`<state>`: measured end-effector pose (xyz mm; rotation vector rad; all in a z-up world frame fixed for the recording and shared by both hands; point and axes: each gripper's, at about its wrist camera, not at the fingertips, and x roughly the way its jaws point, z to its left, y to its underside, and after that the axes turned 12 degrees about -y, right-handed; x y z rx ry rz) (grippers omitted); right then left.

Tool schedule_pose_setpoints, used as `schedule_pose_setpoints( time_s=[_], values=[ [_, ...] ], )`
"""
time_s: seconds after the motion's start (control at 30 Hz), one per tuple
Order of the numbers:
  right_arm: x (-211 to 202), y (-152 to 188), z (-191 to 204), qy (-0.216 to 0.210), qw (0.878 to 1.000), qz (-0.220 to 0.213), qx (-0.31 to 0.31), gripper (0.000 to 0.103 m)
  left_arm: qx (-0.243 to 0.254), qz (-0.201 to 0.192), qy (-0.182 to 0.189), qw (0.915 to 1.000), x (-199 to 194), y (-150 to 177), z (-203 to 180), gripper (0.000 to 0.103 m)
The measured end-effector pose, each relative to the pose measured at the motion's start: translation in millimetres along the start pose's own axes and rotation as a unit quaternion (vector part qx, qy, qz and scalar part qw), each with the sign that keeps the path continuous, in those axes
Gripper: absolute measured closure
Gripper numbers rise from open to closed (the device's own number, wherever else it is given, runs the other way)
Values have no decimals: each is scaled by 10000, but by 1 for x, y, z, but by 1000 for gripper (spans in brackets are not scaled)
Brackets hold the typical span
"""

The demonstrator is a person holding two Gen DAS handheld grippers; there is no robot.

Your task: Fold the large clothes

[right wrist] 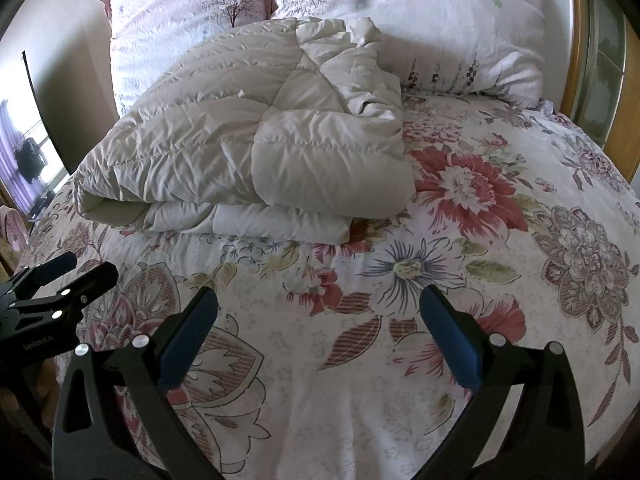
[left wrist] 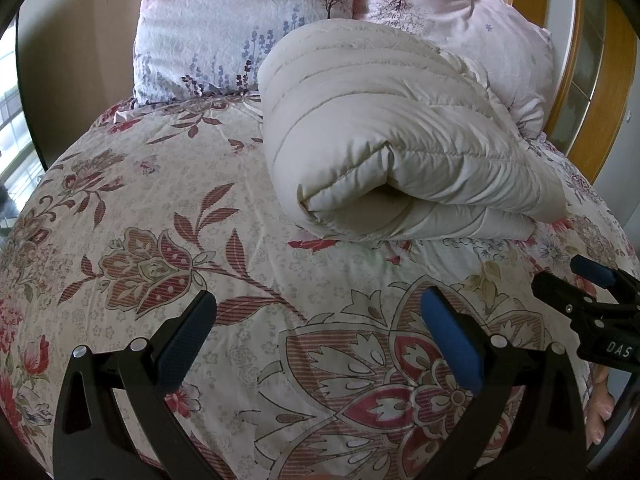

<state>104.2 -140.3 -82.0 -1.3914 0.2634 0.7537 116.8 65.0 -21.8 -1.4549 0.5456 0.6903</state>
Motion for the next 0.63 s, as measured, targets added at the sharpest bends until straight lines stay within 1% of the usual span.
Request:
schedule_pose_setpoints(
  time_s=[0.63],
  values=[
    [3,0,-1,-29,10000,75,28,2,47,78,-29,10000,2,-1,-1,1]
  ],
)
